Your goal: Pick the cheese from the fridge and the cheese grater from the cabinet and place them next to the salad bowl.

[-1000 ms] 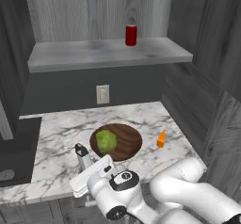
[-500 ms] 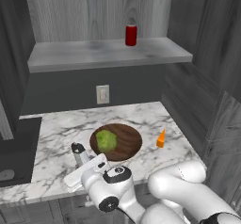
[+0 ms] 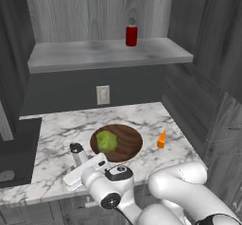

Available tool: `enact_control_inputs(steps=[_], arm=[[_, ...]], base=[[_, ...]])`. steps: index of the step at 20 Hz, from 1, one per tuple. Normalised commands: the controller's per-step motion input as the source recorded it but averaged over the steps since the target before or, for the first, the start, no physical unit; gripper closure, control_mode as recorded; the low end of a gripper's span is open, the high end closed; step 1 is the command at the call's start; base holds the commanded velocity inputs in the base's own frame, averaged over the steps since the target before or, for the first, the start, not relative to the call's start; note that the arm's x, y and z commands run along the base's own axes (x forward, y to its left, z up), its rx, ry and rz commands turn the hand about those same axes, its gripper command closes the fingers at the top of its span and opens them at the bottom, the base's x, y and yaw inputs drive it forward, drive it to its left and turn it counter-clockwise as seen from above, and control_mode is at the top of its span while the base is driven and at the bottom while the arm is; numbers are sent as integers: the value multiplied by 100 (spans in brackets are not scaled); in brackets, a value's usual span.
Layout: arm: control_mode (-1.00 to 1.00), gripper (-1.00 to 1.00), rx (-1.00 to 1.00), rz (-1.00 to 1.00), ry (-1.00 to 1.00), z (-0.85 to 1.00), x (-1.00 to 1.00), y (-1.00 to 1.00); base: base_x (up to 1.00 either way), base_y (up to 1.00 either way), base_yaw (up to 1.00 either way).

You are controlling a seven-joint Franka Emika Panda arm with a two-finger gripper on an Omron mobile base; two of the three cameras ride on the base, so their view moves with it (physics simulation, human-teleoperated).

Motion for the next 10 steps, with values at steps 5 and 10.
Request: enact_control_inputs(steps=[5, 10], arm=[[-100, -100, 7, 1, 0, -18, -29, -5], [-100, -100, 2, 0, -6, 0, -29, -26]], base=[[0, 0, 0], [0, 0, 0]])
